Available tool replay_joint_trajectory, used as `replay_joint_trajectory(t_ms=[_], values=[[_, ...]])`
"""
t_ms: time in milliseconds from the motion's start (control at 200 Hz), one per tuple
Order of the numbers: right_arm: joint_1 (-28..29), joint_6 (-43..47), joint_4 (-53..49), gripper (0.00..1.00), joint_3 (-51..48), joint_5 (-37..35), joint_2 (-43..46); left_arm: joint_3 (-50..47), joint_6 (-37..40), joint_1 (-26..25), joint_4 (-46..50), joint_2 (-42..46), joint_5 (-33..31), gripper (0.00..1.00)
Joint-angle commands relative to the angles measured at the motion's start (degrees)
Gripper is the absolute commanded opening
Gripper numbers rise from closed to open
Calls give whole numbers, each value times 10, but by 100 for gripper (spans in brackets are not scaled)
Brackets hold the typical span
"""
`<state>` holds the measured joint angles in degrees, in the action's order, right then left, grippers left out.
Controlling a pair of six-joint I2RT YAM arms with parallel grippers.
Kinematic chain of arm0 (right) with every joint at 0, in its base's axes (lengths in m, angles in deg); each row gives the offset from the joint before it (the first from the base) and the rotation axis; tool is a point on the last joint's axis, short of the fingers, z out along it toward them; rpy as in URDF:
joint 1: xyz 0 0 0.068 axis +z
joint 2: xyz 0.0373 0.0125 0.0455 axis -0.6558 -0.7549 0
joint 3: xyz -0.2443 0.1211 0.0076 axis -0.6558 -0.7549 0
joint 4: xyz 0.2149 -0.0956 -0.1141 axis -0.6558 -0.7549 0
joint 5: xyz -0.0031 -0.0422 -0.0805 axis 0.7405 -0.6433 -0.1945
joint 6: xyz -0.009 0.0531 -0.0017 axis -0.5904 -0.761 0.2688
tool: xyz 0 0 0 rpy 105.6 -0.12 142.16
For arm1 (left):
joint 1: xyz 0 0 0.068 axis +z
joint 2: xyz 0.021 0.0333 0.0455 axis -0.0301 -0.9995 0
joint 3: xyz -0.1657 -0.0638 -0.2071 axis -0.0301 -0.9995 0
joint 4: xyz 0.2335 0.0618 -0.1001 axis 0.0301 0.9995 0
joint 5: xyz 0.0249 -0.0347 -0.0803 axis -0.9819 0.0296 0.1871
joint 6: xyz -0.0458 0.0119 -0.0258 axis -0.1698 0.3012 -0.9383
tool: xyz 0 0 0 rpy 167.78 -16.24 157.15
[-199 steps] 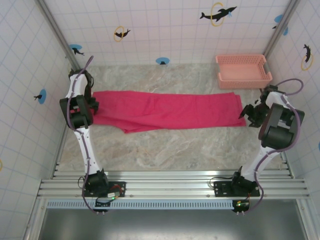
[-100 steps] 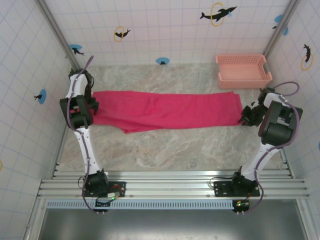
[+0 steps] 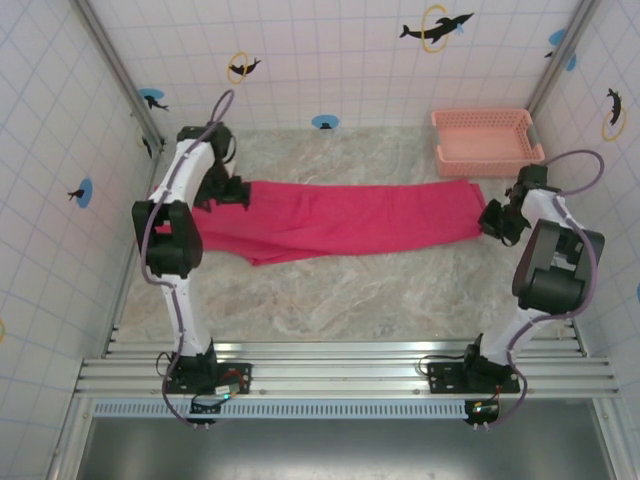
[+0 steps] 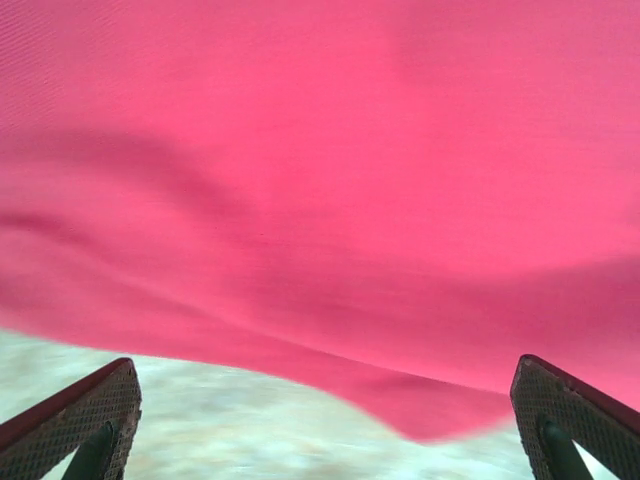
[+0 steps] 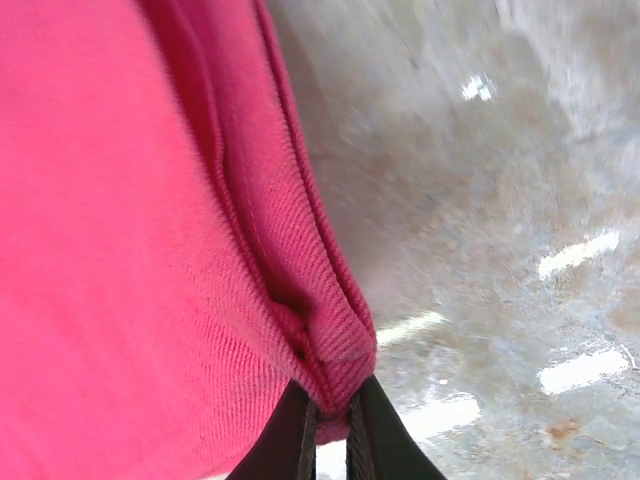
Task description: Roll up the long pants
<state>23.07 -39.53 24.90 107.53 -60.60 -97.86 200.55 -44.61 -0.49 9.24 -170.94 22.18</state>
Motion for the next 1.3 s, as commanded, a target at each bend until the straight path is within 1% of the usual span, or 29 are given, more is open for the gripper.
replay_joint_trajectory(t_ms=[0, 140, 275, 315, 320, 340, 410, 590, 651, 761, 926, 1031, 1131, 1181, 1206, 1296], values=[[17, -32, 60, 0, -9, -53, 61, -13, -94, -50, -73, 12, 105, 97], [28, -61, 96, 0, -15, -81, 115, 74, -92, -110, -31, -78, 96, 97], [37, -63, 95, 0, 1, -89, 134, 149, -100, -140, -15, -146, 99, 97], [39, -65, 92, 0, 2, -106, 143, 161, -109, -144, -14, -151, 103, 97], [39, -66, 92, 0, 2, -108, 145, 162, -110, -144, -14, -162, 103, 97], [39, -69, 96, 0, 0, -113, 150, 164, -116, -145, -16, -176, 110, 97], [39, -74, 104, 0, 4, -108, 159, 155, -135, -154, -42, -181, 144, 97], [53, -83, 104, 0, 33, -99, 163, 163, -148, -183, -42, -203, 165, 97], [62, -89, 104, 0, 46, -116, 168, 167, -152, -191, -33, -211, 164, 97], [74, -89, 109, 0, 74, -124, 174, 171, -155, -202, -25, -222, 158, 97], [76, -102, 132, 0, 88, -114, 184, 189, -165, -215, -13, -253, 146, 97], [76, -101, 133, 0, 112, -99, 178, 189, -195, -220, -42, -265, 159, 97], [74, -95, 125, 0, 145, -84, 167, 201, -235, -226, -75, -279, 186, 97], [67, -122, 143, 0, 139, -75, 166, 211, -254, -232, -89, -290, 204, 97], [65, -125, 151, 0, 141, -59, 163, 219, -264, -235, -92, -297, 213, 97], [68, -143, 157, 0, 142, -38, 155, 235, -304, -253, -116, -317, 244, 97]])
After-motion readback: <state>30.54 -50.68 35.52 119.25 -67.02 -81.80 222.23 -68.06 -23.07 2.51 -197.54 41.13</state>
